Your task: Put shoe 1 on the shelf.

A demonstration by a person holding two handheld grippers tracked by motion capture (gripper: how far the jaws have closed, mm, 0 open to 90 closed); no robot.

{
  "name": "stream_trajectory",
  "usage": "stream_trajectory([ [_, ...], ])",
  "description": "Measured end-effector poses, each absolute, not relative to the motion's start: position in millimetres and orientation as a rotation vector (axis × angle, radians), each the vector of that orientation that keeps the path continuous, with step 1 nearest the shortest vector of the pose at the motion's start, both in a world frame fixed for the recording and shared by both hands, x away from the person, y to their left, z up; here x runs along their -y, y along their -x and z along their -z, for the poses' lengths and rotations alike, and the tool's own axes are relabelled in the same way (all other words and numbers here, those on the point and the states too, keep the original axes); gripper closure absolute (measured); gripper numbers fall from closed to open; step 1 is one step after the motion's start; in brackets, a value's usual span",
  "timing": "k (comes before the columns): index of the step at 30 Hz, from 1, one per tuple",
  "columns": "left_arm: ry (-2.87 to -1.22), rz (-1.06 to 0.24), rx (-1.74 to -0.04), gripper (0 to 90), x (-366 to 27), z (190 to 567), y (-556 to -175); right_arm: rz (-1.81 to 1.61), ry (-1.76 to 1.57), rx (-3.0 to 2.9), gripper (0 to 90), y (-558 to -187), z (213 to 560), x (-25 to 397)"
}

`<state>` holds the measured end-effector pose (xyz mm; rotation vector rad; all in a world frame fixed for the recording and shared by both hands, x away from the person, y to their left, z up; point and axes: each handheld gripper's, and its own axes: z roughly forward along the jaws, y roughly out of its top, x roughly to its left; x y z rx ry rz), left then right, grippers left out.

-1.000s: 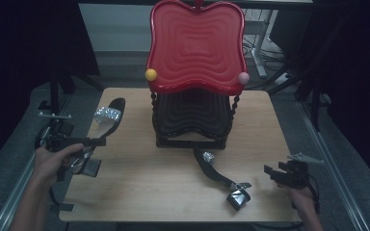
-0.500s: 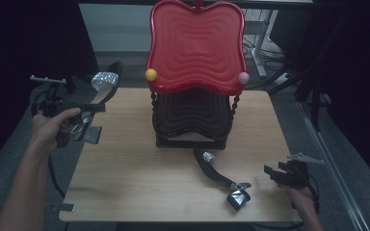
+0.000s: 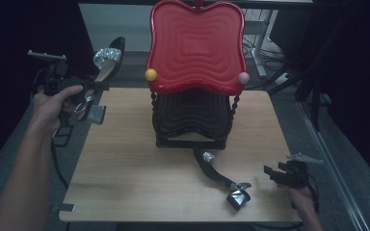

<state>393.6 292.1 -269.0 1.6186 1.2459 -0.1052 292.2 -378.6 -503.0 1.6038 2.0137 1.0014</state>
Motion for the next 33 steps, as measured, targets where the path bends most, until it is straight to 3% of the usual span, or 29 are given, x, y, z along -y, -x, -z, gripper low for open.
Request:
stream_trajectory([
  [15,-1.641,0.067,-1.192,42.6,-232.8,194.5,-416.5,-1.0,-1.602,-2.018,31.7,-292.2,502.7,379.7],
  [33,-1.679,0.034,-1.201,42.6,-152.1,169.9,-449.7,-0.999,-1.612,-2.012,31.6,-292.3,504.2,382.1],
])
